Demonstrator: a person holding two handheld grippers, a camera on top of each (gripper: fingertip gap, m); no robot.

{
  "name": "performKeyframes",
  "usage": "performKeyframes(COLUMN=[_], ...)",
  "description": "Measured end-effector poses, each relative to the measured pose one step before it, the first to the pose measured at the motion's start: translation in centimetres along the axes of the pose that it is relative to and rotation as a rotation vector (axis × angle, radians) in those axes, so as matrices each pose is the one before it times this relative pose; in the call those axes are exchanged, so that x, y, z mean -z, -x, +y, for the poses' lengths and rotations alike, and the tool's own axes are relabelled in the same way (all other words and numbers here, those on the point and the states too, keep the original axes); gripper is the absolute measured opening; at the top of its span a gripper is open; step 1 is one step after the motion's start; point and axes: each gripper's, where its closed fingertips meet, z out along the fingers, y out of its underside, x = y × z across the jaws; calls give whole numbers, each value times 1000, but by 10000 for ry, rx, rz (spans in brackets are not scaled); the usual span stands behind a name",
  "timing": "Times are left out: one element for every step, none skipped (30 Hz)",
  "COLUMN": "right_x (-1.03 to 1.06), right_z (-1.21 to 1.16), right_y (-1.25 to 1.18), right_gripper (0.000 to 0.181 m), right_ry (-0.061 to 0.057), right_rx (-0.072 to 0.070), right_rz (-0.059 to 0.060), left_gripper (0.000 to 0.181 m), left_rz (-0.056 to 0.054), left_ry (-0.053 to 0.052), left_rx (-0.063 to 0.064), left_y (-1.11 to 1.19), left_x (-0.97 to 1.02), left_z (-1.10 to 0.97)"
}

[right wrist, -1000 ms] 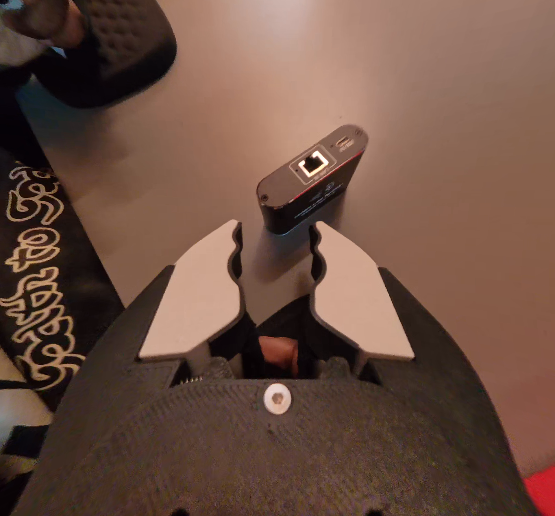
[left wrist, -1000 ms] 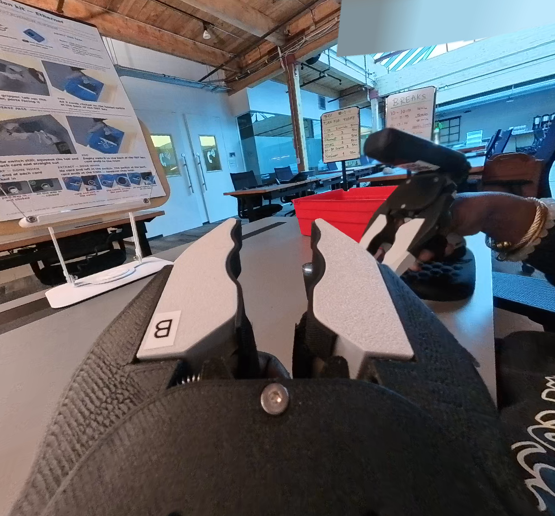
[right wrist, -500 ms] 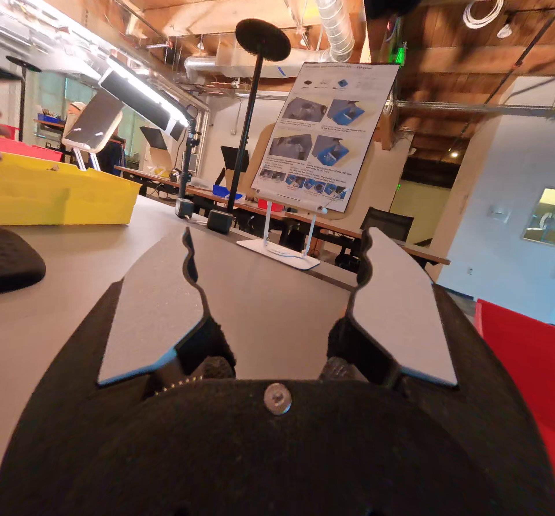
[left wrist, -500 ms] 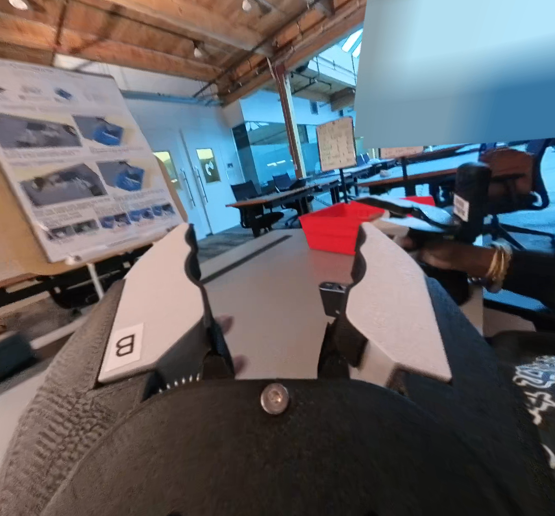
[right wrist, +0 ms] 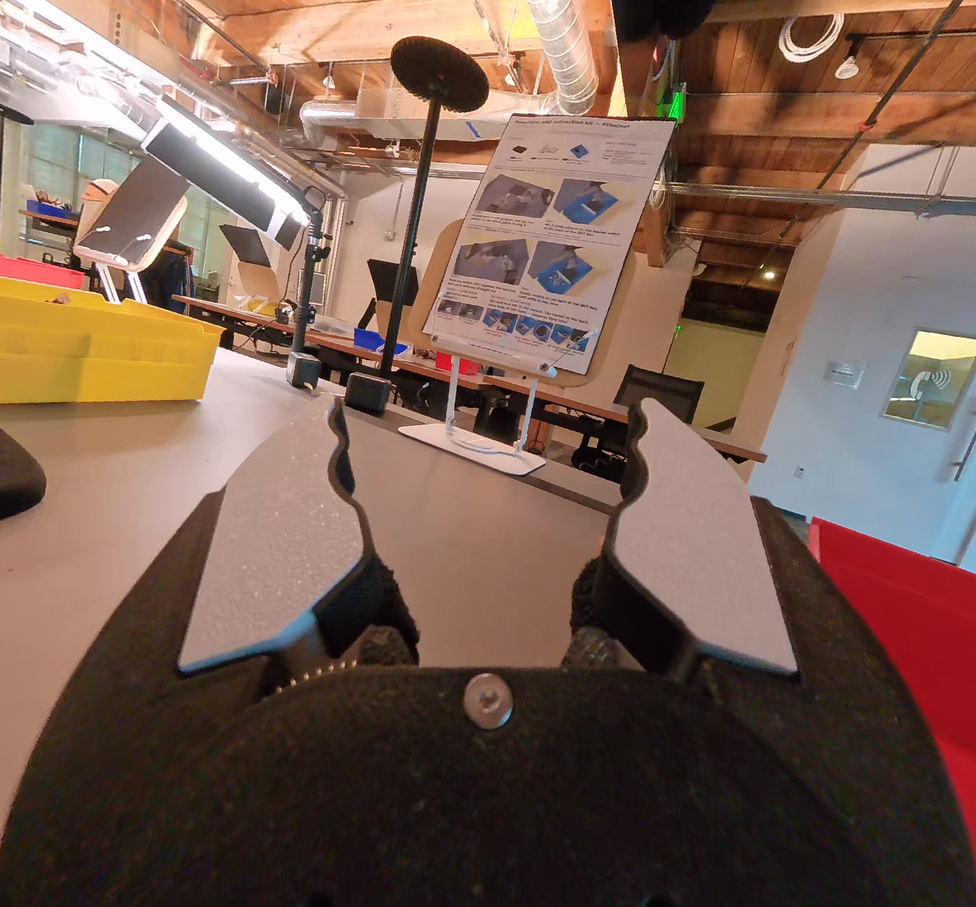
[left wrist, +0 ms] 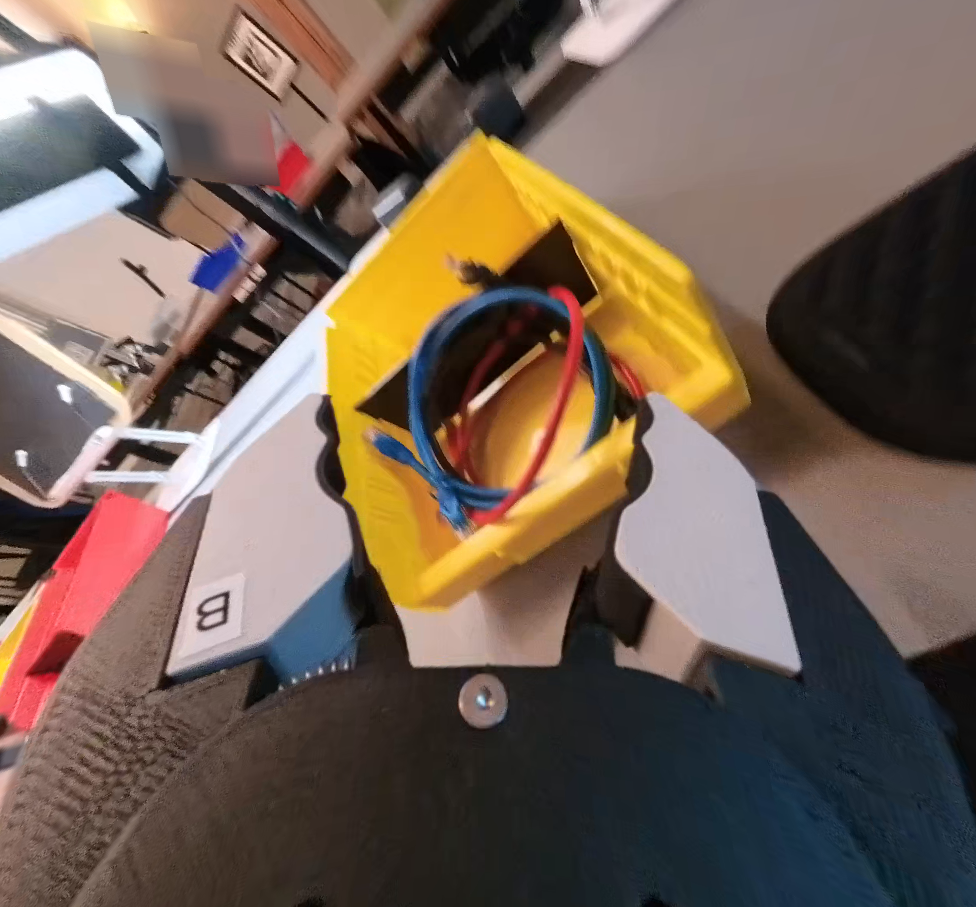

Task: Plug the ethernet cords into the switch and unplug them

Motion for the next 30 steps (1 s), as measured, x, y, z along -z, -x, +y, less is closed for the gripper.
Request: performKeyframes(right_x=[-19, -31, -23, -10, 6, 3, 12, 7, 24, 27, 17, 11, 2, -14, -18, -26, -12, -9, 1, -4, 5, -7, -13, -9, -9, 4, -1, 13, -6, -1], right_z=[25, 32, 35, -4, -19, -9, -8, -19, -33, -41, -29, -9, 6, 5, 28, 41, 25, -1, 1, 7, 8, 16, 19, 28, 14, 9, 1, -3, 3, 14], right_y=[45, 35, 46, 40, 17, -6, -47, -72, -76, -45, -42, -27, 14, 33, 46, 48, 48, 21, 2, 1, -27, -16, -20, -4, 16, 16, 30, 11, 3, 7], right_gripper=[99, 99, 99, 99, 99, 99, 99, 98, 98, 98, 98, 97, 97, 97, 97, 97, 96, 96, 96, 96, 95, 95, 94, 94, 94, 94, 93, 93, 93, 92], right_ry=[22, 23, 19, 3, -8, -9, -11, -18, -22, -29, -22, -7, 0, 6, 21, 27, 14, 1, 1, 2, 2, 5, 11, 13, 8, 2, -2, -2, 2, 3], right_rx=[45, 36, 38, 32, 14, -14, -38, -51, -53, -47, -35, -16, 8, 28, 34, 33, 28, 18, 2, -11, -15, -13, -9, -4, 5, 12, 13, 11, 7, 4], right_rz=[-7, 5, -7, -12, -10, -3, 16, 18, 18, 9, 9, 8, -3, -9, -13, -14, -14, -10, -3, 0, 8, 9, 2, 0, -5, -7, -7, -2, -1, 0], left_gripper=[99, 93, 85, 79, 75, 74, 74, 75, 75, 75, 75, 73, 67, 62, 60, 60, 60, 59, 59, 57, 55, 52, 51, 49, 47, 46, 42, 36, 26, 23], left_rz=[294, 189, 41, -34, -135, -80, 65, 224, 417, 570, 478, 83, -139, -101, 150, 234, 136, 286, 606, 578, 233, 10, -21, 65, 223, 298, 238, 106, -16, 59], left_ry=[503, 410, 302, 308, 332, 209, -98, -454, -637, -597, -478, -451, -364, -120, 305, 683, 812, 853, 743, 507, 269, 137, 81, 37, 12, -3, -55, -107, -93, 26], left_rx=[-262, -290, -200, -69, -42, -107, -130, -22, 136, 216, 198, 156, 217, 286, 61, -473, -949, -1019, -613, -207, -79, -63, -112, -108, -41, -30, -70, -48, 11, 37], left_y=[-926, -703, -327, -49, 194, 191, 76, 30, 40, 105, 449, 1164, 1566, 1466, 868, 509, 469, 131, -358, -253, 287, 608, 581, 367, 45, -149, -150, -48, 115, -27], left_x=[-664, -803, -836, -794, -626, -393, -129, 100, 279, 370, 399, 369, 225, -63, -391, -683, -970, -1202, -1335, -1319, -1168, -966, -784, -626, -536, -441, -339, -237, -144, -113], left_z=[1232, 843, 475, 309, 234, 12, -450, -949, -1176, -1086, -909, -888, -812, -553, -47, 513, 889, 1107, 1013, 666, 390, 284, 252, 216, 142, 76, -26, -131, -119, 50])
